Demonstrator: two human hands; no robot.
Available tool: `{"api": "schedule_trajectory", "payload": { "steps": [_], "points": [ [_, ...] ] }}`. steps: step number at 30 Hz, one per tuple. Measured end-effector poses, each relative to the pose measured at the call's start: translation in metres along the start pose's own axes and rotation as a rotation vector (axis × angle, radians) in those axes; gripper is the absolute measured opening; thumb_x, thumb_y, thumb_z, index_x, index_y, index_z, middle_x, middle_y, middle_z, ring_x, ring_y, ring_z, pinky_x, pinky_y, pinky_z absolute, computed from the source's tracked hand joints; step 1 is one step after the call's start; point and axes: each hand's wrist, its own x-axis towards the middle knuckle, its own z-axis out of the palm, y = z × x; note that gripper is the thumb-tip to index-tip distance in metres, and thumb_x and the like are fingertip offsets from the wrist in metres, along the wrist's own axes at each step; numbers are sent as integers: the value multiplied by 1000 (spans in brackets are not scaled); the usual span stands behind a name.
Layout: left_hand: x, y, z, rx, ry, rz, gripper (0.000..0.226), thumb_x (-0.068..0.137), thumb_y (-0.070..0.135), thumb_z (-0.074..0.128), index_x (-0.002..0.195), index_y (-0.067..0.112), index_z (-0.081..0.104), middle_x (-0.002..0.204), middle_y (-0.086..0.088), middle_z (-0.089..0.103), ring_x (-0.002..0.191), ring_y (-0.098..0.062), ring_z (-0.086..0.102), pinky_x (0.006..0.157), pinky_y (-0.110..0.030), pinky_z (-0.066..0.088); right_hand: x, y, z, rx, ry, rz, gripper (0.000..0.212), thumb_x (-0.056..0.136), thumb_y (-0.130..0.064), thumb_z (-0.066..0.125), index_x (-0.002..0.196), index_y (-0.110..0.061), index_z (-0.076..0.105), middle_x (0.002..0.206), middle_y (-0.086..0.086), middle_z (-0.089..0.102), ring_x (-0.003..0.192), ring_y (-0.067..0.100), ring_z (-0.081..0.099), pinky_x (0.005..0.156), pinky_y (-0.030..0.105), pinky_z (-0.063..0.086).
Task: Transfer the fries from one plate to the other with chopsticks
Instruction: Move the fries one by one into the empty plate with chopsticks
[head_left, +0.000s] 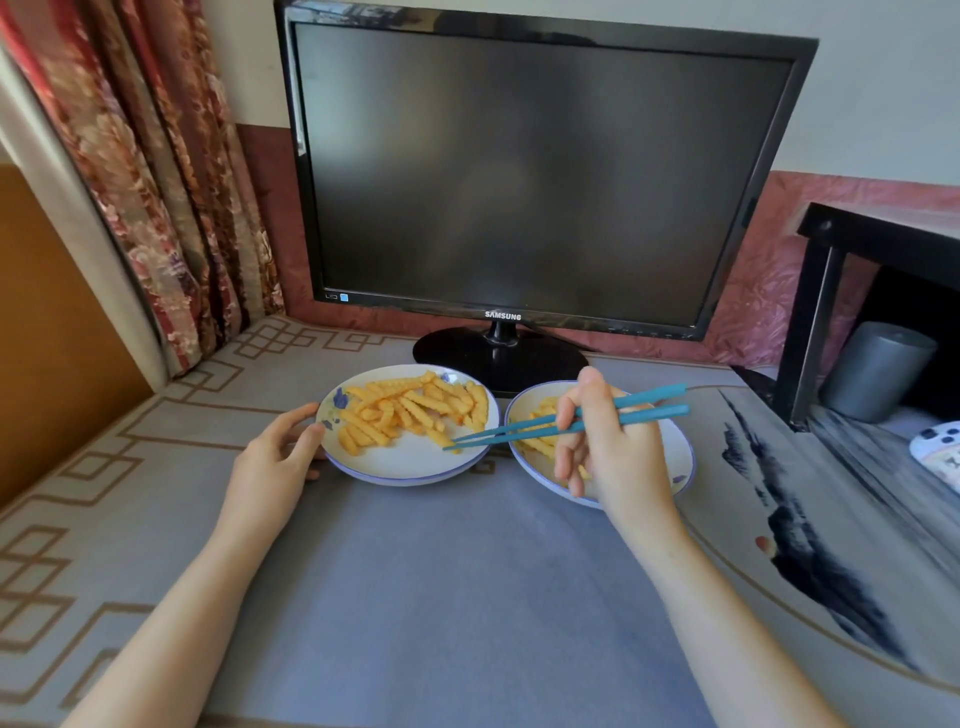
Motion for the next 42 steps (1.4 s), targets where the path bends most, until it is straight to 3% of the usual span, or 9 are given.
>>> {"api": "schedule_trajectory", "payload": {
  "steps": [7,15,23,33,42],
  "points": [
    [1,-2,1,-12,-5,-8,30,97,17,48,125,15,58,84,11,65,73,-6,61,52,-2,44,5,-14,-19,-9,18,53,43,101,-25,37,63,-6,49,39,15,46,27,21,35,33,15,28],
    [0,0,1,-1,6,-2,29,97,17,48,124,16,58,88,2,66,71,-7,60,52,-1,42,3,-4,-2,-8,-83,23,45,101,-29,39,64,-9,52,41,14,50,27,20,39,34,17,30],
    [2,-1,1,-1,1,-1,30,97,16,47,125,13,58,92,-3,67,75,-4,60,52,-3,45,5,-15,-14,45,105,15,46,101,-29,38,61,-9,49,37,12,46,27,20,34,33,16,27],
    [1,-1,1,-14,-3,-7,32,97,16,47,127,13,57,94,-3,68,78,-3,60,51,-2,44,15,-36,-85,134,526,-117,37,96,-20,36,62,-11,45,33,4,43,25,16,34,32,13,21],
    [2,-1,1,-18,-1,-9,31,97,17,47,126,14,58,90,-2,67,76,-5,60,52,-2,44,18,-26,-103,-55,590,-118,37,94,-27,36,62,-12,48,34,6,48,26,18,35,31,19,26]
  ]
}}
